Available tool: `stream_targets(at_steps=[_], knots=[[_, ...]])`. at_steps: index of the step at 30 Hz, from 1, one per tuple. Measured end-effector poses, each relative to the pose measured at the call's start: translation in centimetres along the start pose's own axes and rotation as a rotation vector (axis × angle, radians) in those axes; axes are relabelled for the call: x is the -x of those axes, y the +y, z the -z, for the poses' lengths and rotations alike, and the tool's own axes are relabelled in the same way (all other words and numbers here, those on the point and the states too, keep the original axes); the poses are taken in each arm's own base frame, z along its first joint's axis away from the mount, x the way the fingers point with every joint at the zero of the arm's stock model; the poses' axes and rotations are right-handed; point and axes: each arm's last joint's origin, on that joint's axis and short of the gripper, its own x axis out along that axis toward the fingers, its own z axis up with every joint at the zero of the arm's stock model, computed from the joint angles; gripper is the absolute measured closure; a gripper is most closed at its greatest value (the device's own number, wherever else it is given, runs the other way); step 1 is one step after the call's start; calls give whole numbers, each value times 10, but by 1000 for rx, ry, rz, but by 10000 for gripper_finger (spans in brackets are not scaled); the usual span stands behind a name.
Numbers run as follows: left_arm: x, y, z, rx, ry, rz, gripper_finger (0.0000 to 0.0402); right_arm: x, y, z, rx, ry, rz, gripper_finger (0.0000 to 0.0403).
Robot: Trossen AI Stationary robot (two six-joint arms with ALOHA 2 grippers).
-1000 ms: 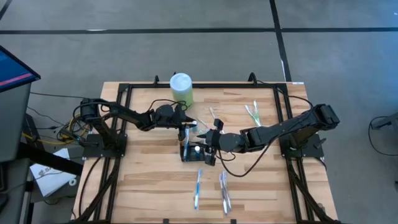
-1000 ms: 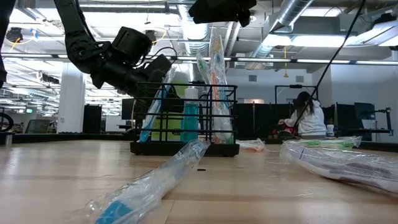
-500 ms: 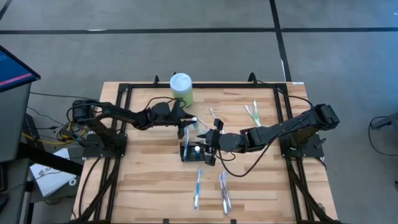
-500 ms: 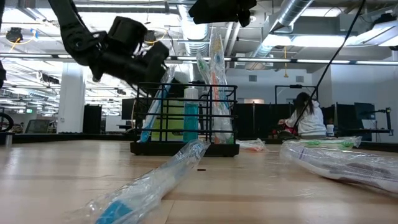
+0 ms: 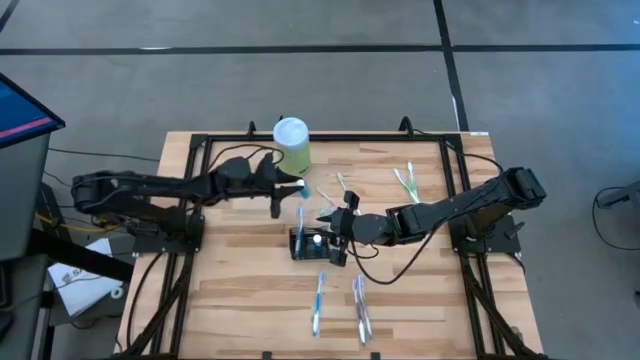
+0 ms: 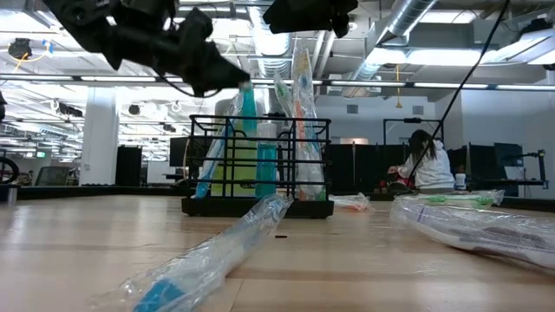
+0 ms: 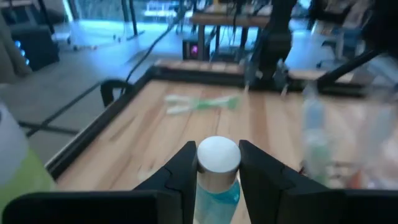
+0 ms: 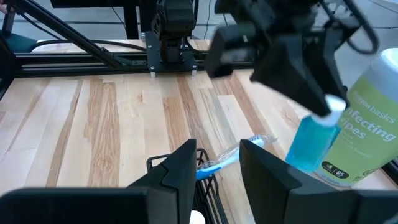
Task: Pick & Place toothbrushing station
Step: Put the mouthwash into the wire organizer
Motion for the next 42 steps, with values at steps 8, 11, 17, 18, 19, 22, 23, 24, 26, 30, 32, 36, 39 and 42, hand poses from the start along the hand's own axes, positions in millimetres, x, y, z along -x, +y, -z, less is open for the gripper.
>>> stream_targets(at_steps=[8,11,17,18,19,22,23,24,26,30,32,36,39,42], knots=[[10,-17,-11,4,-55,68,315,0,0,0,0,0,0,290],[10,-21,-11,4,-55,85,314,0,0,0,0,0,0,290],[11,-32,-12,27,-55,128,314,0,0,0,0,0,0,290],[11,-35,-12,27,-55,140,314,0,0,0,0,0,0,290],[11,-38,-11,26,-53,151,314,0,0,0,0,0,1,290],[11,-48,-9,39,-35,192,314,0,0,0,0,0,1,290],[11,-51,-9,39,-38,207,314,0,0,0,1,0,1,290],[11,-55,-9,38,-39,222,314,0,0,0,1,0,1,290],[12,-61,-8,36,-33,246,314,0,0,0,1,1,1,290],[12,-71,-5,47,-18,276,314,0,0,0,1,1,2,290],[10,-74,-2,47,-6,277,314,0,-1,0,1,1,3,290],[3,-76,8,68,45,260,314,0,-1,0,8,3,4,290],[-2,-77,13,90,66,256,314,0,-1,0,10,4,4,290],[-6,-78,16,95,70,255,314,0,-1,0,13,4,5,290]])
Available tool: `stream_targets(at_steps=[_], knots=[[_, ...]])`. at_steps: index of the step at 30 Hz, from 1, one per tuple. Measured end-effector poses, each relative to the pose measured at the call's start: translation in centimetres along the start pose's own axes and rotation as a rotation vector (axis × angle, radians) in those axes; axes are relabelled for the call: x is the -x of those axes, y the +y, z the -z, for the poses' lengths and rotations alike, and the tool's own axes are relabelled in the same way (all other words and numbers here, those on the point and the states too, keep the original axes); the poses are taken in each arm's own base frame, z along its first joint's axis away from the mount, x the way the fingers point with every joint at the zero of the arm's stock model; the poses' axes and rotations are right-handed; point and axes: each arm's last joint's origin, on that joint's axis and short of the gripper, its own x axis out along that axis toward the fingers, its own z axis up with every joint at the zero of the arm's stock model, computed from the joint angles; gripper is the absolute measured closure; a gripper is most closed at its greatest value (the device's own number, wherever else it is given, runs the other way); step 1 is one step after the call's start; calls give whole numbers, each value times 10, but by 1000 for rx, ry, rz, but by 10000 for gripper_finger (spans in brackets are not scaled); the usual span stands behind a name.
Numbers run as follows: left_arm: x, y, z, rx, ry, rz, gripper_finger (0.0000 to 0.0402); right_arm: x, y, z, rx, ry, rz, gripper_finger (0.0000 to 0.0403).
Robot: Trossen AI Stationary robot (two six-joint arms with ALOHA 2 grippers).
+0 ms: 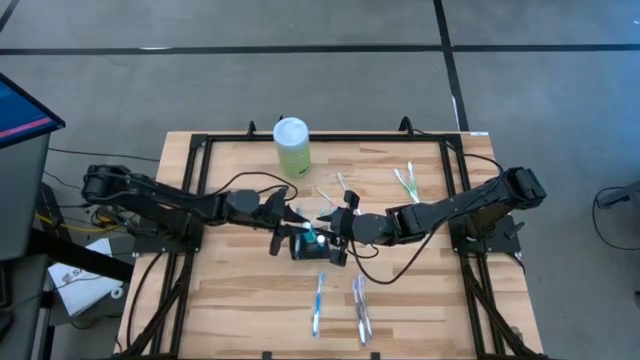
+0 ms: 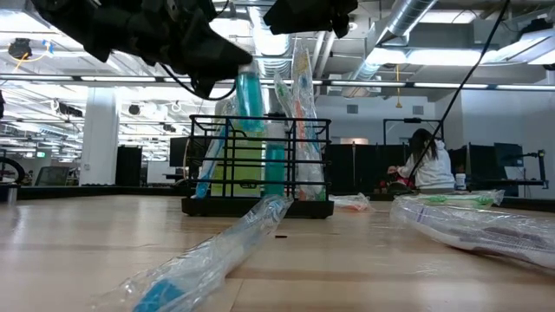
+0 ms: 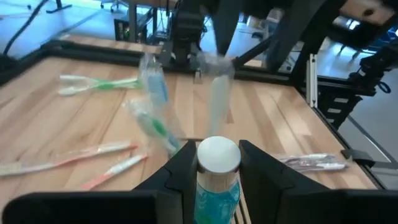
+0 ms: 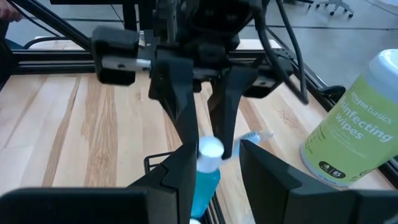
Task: Pick & Place toothbrushing station
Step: Put the mouthwash into the wire organizer
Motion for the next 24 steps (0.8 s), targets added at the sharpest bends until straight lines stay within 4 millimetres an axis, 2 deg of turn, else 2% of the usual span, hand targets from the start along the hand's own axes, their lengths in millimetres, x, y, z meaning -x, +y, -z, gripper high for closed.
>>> stream_targets(at_steps=[13,24], knots=[[-5,-2,6,40,21,7,314,-2,-5,2,9,28,24,290],[-17,-8,19,43,73,-43,314,21,-19,-10,1,4,123,290]])
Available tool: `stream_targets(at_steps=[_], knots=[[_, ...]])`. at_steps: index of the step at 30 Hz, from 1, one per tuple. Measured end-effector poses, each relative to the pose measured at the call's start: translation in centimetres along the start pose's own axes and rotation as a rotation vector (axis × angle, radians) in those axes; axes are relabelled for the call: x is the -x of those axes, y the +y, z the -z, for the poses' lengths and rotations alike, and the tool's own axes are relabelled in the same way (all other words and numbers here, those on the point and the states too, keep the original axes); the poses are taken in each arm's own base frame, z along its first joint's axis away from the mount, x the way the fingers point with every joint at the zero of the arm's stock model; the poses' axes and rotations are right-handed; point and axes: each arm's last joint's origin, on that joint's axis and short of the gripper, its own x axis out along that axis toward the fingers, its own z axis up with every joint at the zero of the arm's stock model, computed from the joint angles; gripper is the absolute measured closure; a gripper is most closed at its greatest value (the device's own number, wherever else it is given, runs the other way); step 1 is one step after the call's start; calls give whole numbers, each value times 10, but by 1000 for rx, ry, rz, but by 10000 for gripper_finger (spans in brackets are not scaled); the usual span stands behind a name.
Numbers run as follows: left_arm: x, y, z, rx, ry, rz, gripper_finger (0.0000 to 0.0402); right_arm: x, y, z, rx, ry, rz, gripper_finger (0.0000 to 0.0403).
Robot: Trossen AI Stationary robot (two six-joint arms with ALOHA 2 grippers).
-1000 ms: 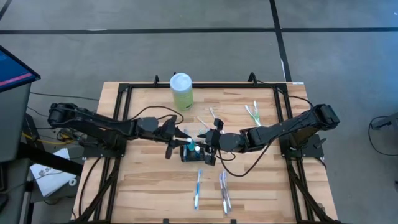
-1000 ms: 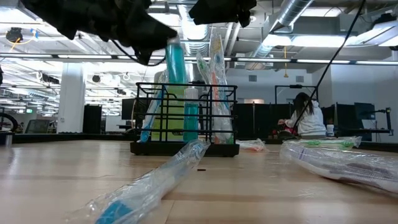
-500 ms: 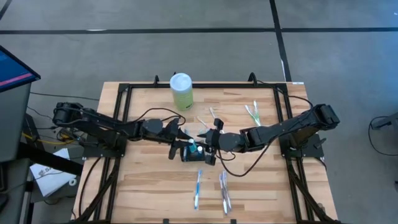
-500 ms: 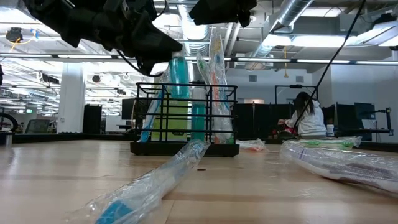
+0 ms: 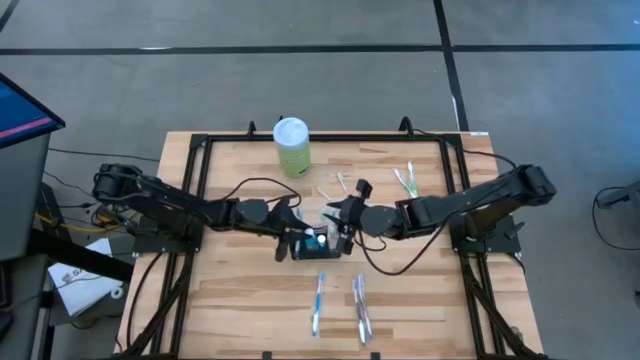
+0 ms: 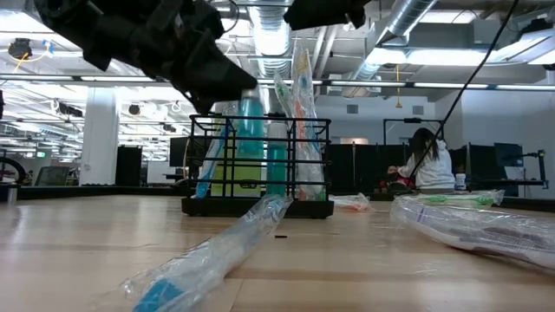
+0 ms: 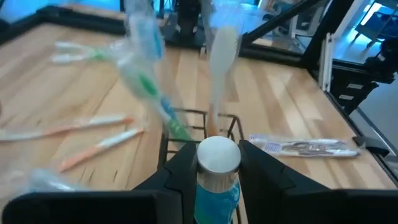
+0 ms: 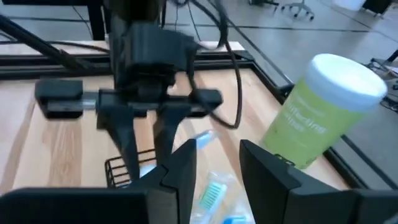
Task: Pick & Place toothbrushing station
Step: Put the mouthwash into the wire organizer
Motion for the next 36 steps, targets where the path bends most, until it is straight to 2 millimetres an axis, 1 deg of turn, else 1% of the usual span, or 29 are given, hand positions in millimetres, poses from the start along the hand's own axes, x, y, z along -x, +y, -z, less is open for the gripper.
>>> stream_targets(at_steps=[5,11,15,20,25,30,36], knots=[[-12,0,6,7,38,-12,314,6,-5,-2,5,6,27,290],[-23,0,7,5,56,-15,314,6,-11,2,17,52,49,290],[-22,0,6,5,55,-13,313,3,-17,6,11,95,84,290],[-22,-3,9,-2,72,-4,312,2,-26,14,1,158,194,292],[-22,-7,11,-15,93,6,296,0,-38,23,-26,231,283,304],[-21,-7,11,-17,93,5,282,-2,-47,27,-42,269,320,312],[-21,-8,11,-36,95,17,285,-5,-58,32,-62,323,368,310]])
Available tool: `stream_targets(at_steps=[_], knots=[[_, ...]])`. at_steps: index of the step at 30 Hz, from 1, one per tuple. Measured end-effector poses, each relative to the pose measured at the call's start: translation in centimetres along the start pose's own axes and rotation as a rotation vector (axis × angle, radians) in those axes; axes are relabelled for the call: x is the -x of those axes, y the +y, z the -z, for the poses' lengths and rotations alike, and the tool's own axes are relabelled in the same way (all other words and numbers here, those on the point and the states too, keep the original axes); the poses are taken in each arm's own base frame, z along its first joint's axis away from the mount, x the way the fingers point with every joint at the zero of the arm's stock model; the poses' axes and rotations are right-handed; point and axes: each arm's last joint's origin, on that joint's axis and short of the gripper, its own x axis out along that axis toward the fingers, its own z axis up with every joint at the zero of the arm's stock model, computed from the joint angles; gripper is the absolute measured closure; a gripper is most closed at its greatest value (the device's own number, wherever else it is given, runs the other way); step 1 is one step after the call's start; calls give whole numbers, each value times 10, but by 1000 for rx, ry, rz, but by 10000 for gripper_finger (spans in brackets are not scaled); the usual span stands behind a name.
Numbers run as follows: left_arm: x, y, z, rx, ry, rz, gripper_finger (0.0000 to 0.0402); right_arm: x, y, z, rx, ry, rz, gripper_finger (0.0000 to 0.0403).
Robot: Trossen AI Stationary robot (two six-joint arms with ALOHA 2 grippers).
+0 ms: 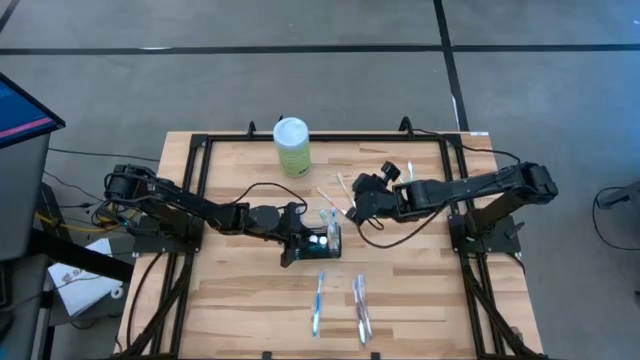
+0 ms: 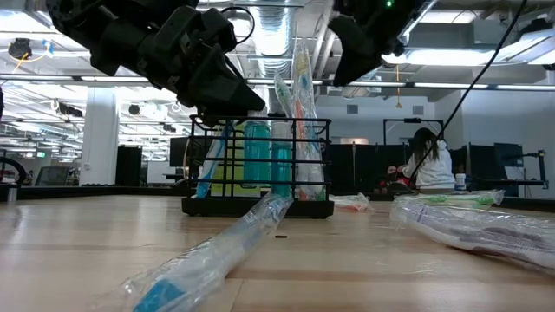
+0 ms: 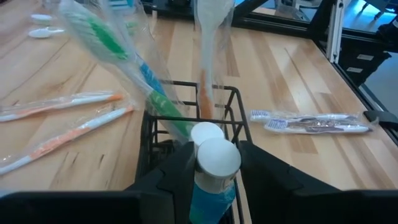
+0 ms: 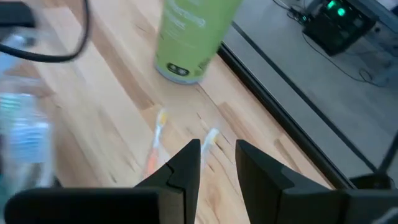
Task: Pick & Place toothbrushing station
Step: Put the mouthwash into the wire organizer, then put the right orange toothbrush into the wire organizer
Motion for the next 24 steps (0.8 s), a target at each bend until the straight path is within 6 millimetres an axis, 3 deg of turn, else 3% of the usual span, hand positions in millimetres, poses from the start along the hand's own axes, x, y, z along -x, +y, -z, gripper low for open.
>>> stream_targets(at_steps=[9,16,24], knots=[[0,0,0,2,0,6,274,-9,-14,8,-38,81,88,310],[0,0,0,7,-1,6,257,-30,-21,29,-70,130,125,310],[17,-4,-19,-5,-85,25,252,-53,-26,45,-135,179,40,310]])
